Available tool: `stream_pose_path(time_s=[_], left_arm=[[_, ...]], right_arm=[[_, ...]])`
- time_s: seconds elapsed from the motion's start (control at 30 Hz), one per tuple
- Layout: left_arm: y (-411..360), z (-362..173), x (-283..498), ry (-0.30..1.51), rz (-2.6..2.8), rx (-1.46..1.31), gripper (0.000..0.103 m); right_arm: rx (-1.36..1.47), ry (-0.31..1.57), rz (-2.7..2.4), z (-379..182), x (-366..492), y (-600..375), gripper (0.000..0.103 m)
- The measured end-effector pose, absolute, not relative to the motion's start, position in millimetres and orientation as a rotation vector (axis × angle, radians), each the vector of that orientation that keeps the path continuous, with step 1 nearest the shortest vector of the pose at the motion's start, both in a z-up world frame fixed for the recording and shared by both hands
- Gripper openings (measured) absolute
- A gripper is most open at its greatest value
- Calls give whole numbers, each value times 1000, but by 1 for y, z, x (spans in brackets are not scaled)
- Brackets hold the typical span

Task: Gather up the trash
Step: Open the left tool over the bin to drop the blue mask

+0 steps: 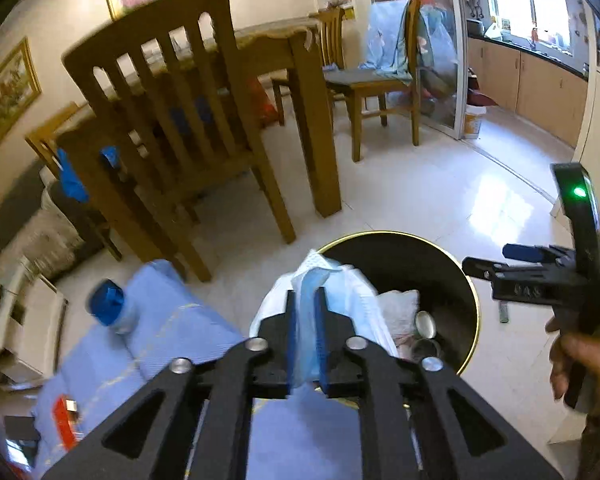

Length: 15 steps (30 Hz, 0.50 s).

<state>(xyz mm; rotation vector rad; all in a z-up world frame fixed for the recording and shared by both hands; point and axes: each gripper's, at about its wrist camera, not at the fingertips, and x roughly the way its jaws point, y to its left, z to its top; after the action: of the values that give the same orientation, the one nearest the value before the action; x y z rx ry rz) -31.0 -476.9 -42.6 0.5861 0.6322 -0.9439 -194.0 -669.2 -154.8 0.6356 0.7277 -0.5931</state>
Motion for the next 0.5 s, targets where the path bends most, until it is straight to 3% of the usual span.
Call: stream_pose_path(time_s=[0.03,0.07,0.17,0.4,0.5], left_arm=[[-482,-46,-29,646,-947,582,39],[-484,-49,-28,647,-938,578,54],[-479,-52,-25,700,-959,564,48],[-440,-22,-20,719,-905,541,51],[-400,5,-16,662,-840,550,63]], right_arm=[[640,725,-597,-155,-197,-670,87],[642,726,-599,-154,-200,-670,87],[627,729,-607,-153,-203,-667,87],[615,720,-569,-141,-186,-647,87],[565,726,-496,-127,-160,-617,87]])
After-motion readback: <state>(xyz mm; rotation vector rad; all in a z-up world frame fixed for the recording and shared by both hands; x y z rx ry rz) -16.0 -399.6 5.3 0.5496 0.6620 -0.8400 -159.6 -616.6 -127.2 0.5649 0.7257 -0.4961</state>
